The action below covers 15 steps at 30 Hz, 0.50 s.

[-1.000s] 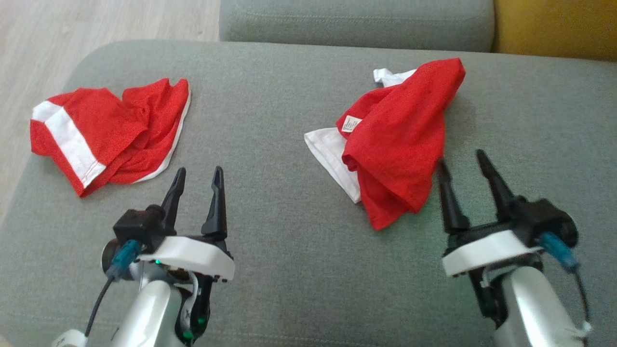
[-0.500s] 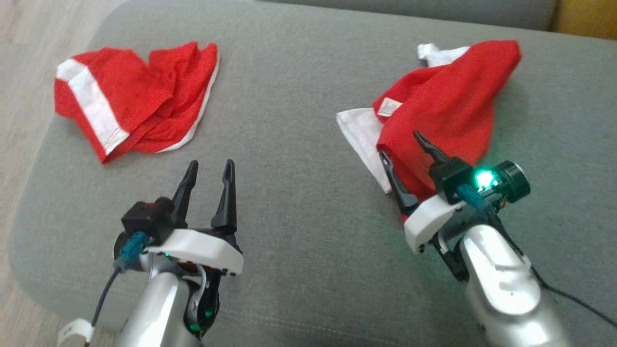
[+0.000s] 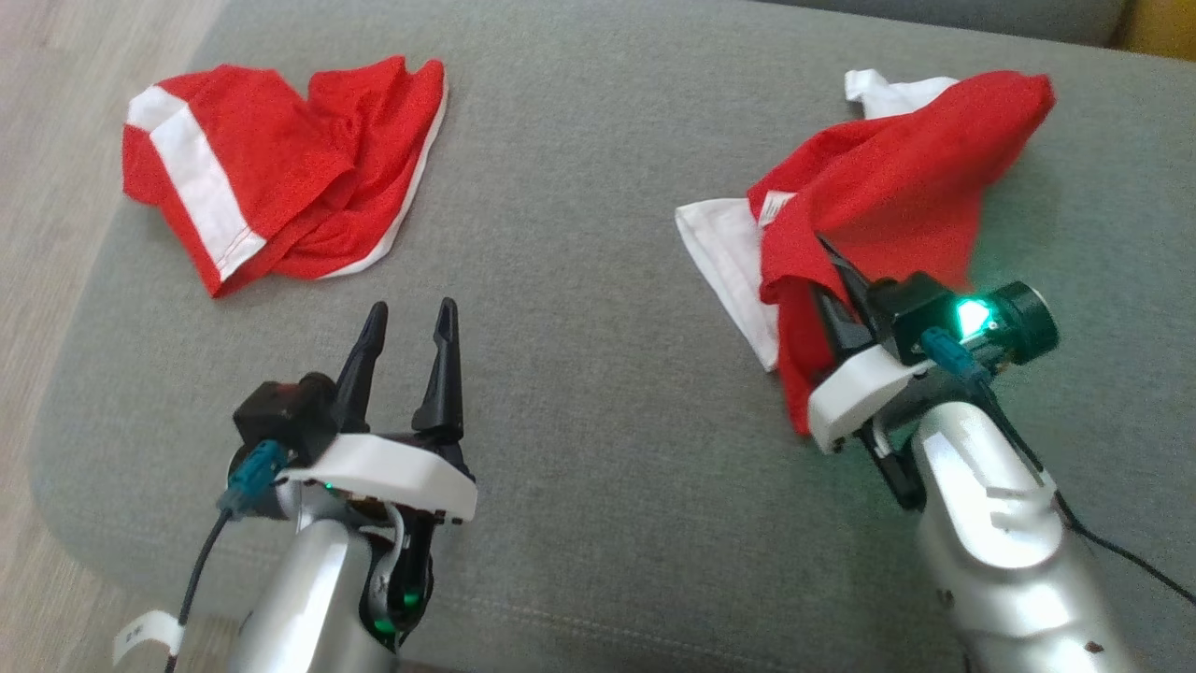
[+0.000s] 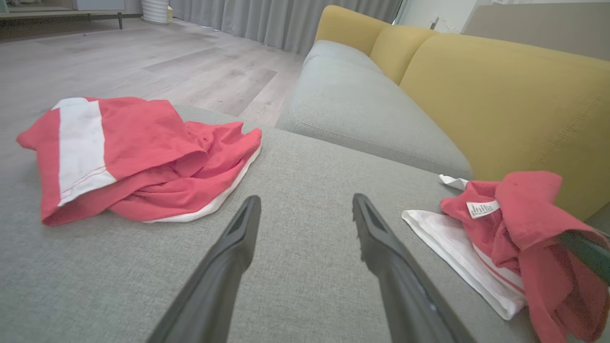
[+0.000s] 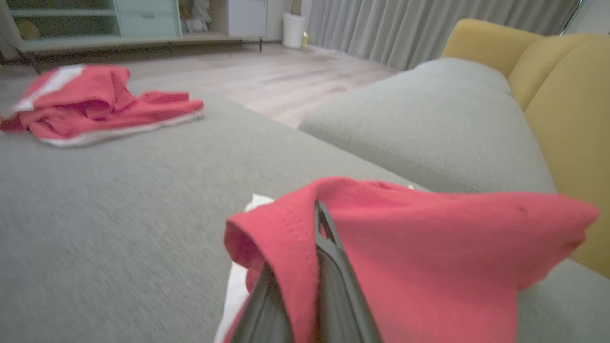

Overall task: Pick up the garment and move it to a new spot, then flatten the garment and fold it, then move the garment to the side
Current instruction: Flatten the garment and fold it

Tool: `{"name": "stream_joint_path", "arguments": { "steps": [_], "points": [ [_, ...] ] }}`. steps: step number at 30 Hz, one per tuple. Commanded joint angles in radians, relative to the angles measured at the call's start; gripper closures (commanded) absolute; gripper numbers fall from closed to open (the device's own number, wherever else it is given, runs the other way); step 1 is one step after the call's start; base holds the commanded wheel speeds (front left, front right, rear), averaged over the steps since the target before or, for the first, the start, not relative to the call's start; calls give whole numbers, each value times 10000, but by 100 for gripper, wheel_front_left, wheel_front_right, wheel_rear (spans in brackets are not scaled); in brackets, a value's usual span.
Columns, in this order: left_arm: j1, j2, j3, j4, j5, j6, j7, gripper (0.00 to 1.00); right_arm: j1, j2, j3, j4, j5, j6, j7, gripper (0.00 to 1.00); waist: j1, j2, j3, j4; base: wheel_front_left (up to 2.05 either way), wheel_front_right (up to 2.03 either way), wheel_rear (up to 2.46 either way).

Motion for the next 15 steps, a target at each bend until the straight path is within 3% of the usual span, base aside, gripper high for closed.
{"name": "stream_joint_path", "arguments": {
  "steps": [1, 6, 11, 15],
  "points": [
    [-350, 46, 300, -288, -64, 82, -122, 0, -473, 107, 529, -531, 617, 21, -342, 100, 0, 0, -209, -210, 0, 0, 0],
    [-169, 46, 443, -240, 34, 46, -122, 0, -607, 110, 444, -1431, 1921, 21, -344, 100, 0, 0, -675, -774, 0, 0, 0],
    [48, 46, 535, -261, 161, -8, -122, 0, -604, 56, -1112, -2230, 2327, 21, 561, 100, 0, 0, -1016, -1379, 0, 0, 0],
    [132, 46, 530, -288, 221, -40, -122, 0, -650, -657, -2377, -2640, 2442, 21, 1372, 100, 0, 0, -1019, -1735, 0, 0, 0]
  ]
}}
